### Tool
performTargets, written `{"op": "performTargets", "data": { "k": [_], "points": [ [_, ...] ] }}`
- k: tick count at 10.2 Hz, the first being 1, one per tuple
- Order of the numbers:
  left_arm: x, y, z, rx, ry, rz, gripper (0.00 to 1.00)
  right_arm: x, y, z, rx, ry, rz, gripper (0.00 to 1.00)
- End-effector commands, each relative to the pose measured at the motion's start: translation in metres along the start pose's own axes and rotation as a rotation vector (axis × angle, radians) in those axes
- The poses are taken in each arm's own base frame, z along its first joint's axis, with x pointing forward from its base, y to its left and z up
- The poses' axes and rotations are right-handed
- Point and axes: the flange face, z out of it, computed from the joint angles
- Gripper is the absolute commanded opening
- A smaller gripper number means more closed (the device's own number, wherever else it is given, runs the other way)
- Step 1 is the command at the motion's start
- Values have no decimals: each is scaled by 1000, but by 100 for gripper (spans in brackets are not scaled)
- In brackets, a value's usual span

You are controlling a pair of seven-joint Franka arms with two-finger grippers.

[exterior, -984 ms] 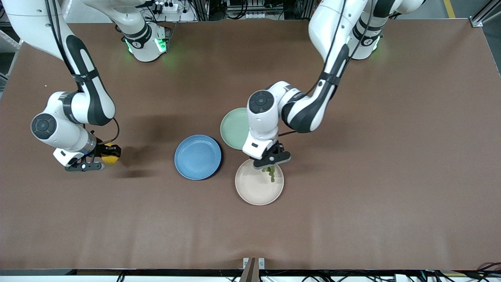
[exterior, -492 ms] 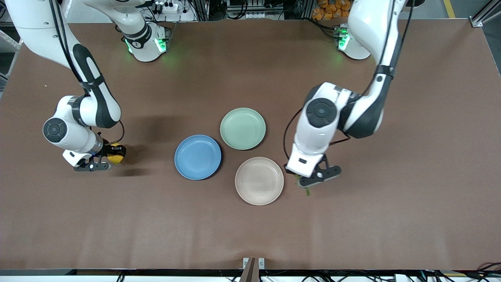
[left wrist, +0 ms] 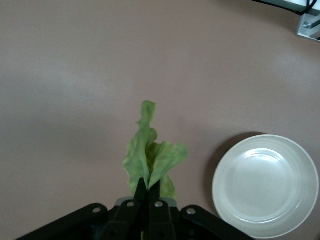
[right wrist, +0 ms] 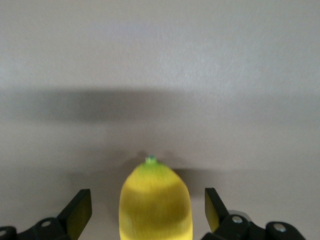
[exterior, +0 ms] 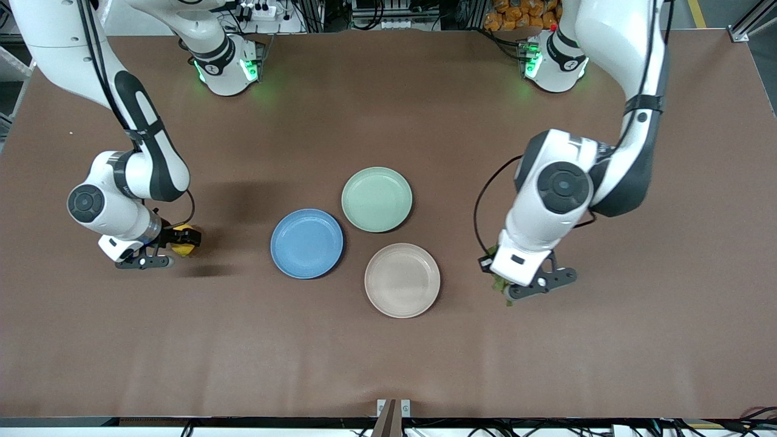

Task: Pick lemon and lettuce from blue and beige plates
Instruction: 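Lift the lettuce off the beige plate and carry it aside with the left gripper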

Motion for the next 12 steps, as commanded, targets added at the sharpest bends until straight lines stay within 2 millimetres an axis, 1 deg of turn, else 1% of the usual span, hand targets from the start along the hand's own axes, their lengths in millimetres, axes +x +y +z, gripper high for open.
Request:
{"op": "performTargets", "data": {
  "k": [1,3,5,6,9,11,12],
  "points": [
    [15,-43,-10,2,-65,55,0,5,-1,-25,13,37,14,100],
    [29,-77,-1,26,-117,120,0,10,2,-59,13,91,15,100],
    [44,-107,7,30,-136,162,0,1,5,-91,29,48,31,100],
    [50,-119,18,36,-152,190,0,-2,6,-111,36,19,41,100],
    [65,-158,62,52,-221,266,0,-7,15,-173,53,-103,41,100],
    [73,-184,88,51,-259,306,0,-12,16,-205,50,-89,40,100],
    [72,-184,102,56,-274,306,0,-14,16,-223,37,-102,32,100]
  ]
}}
